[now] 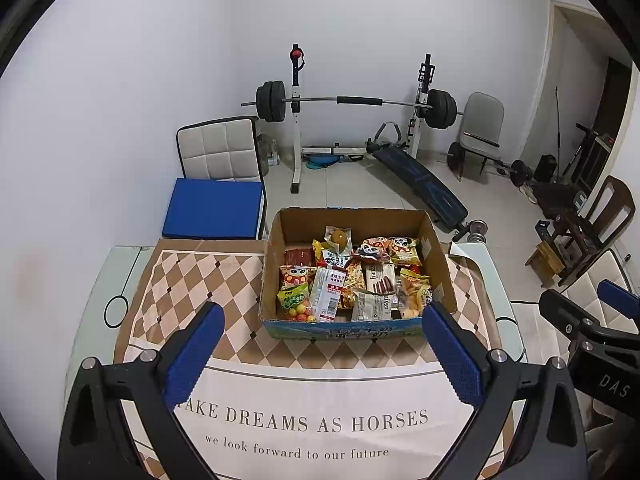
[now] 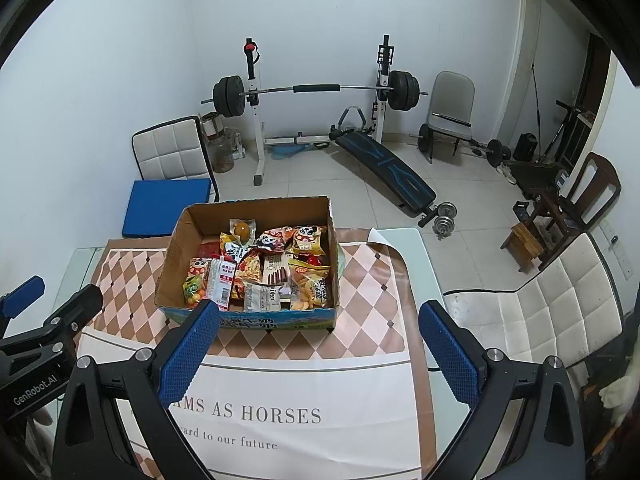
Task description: Organize snacks
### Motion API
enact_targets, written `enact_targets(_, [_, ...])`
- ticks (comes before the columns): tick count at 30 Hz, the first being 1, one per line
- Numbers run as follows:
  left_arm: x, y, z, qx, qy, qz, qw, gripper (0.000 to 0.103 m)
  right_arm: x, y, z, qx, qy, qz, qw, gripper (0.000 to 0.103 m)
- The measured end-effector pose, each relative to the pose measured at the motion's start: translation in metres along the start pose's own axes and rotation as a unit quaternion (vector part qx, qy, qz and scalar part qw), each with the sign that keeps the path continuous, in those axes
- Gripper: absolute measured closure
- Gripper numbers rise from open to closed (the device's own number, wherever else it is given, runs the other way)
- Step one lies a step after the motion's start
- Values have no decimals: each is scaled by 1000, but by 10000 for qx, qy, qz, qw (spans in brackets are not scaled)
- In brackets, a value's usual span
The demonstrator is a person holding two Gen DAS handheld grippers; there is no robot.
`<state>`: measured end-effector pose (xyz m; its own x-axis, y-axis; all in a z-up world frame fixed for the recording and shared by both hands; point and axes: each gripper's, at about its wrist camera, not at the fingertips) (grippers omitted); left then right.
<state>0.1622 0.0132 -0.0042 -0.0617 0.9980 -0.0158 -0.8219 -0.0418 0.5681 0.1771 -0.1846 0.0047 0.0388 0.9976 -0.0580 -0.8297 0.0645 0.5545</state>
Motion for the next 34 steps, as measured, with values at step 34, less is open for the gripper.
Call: enact_targets(34, [-3, 2, -4, 9, -39, -31, 10000, 2, -10, 6, 3, 53, -2, 11, 10000, 1])
Point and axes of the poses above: each gripper's, at about its wrist camera, not at the fingertips, and y roughly against the way its jaws point, x to its left, z to its top, and after that the axes turned 13 degrees about -x, right-handed
